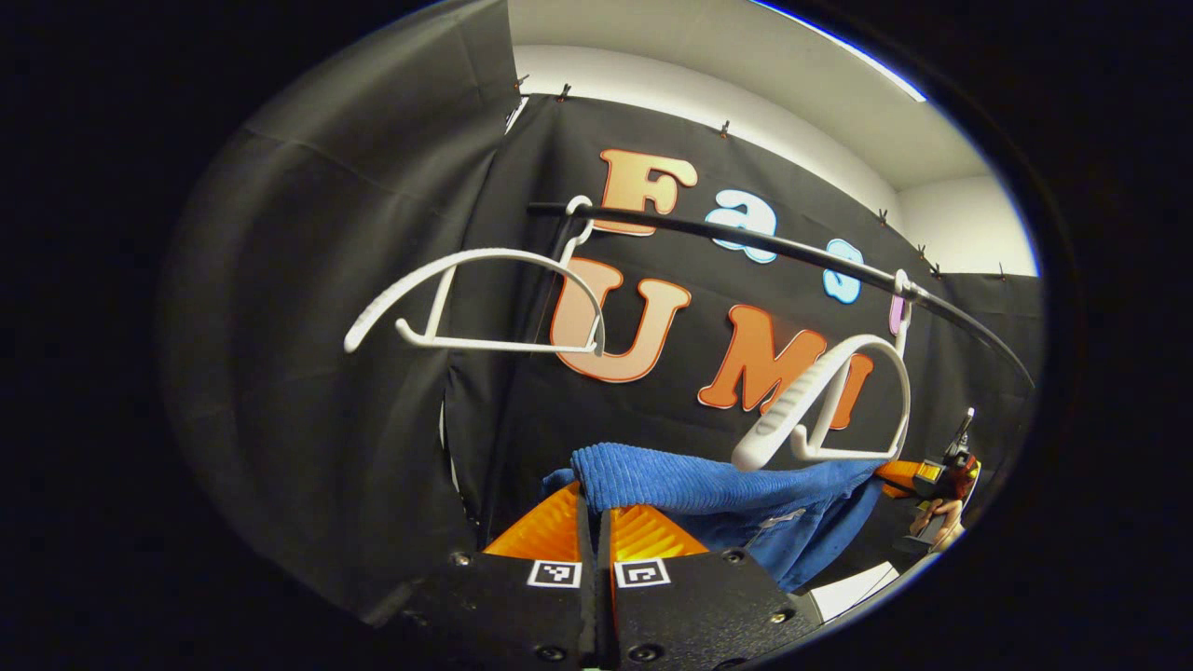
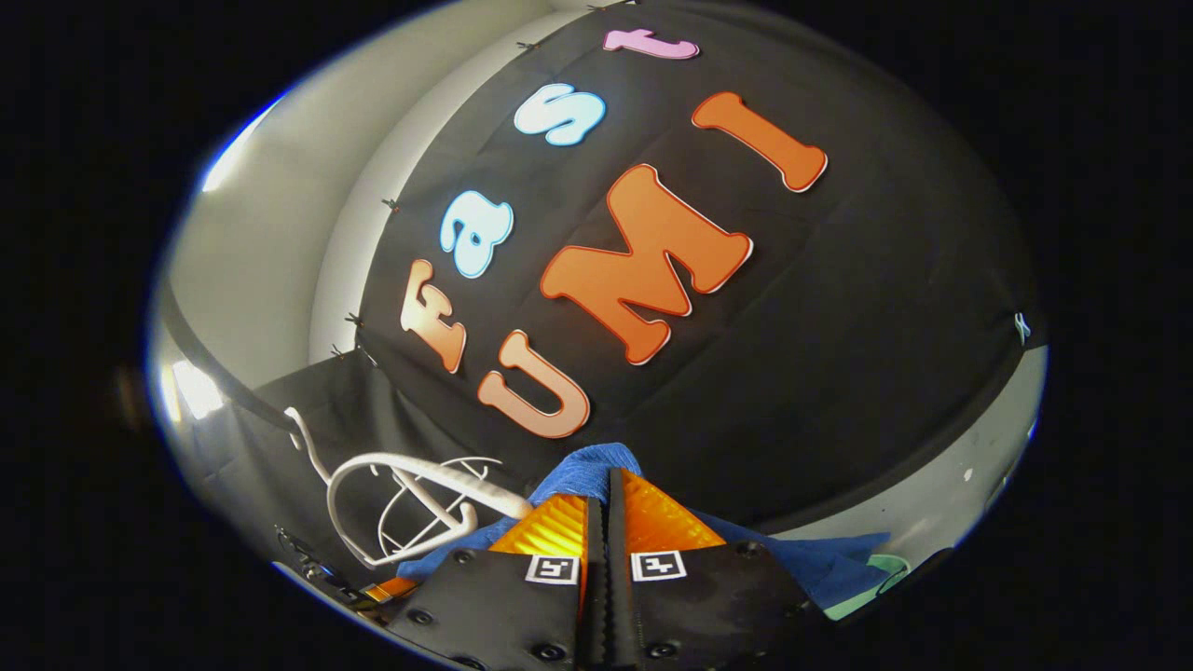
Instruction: Grasp the clothes on the hanger with both hands and then place them into the laundry hamper below.
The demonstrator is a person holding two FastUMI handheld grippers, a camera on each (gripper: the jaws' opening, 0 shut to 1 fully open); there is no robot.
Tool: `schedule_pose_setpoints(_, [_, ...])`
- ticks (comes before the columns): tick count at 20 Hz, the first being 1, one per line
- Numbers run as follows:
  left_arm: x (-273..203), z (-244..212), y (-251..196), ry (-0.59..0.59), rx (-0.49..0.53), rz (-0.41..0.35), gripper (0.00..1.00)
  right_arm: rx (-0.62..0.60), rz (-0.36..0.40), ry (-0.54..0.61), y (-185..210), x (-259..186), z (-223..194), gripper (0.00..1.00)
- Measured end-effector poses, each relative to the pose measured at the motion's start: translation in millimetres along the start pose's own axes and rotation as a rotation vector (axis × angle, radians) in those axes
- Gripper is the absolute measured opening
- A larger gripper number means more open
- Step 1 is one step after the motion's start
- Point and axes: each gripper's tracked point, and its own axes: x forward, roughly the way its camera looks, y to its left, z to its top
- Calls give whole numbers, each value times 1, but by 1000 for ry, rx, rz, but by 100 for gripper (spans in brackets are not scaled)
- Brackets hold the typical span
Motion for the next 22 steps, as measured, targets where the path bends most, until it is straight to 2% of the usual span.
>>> schedule_pose_setpoints(8, [-11,-56,-13,97,-24,3,0,-77,-139,34,-21,-46,-47,7])
schedule_pose_setpoints(22, [-19,-141,-97,259,-5,-111,0,-299,-303,176,-36,-98,-136,7])
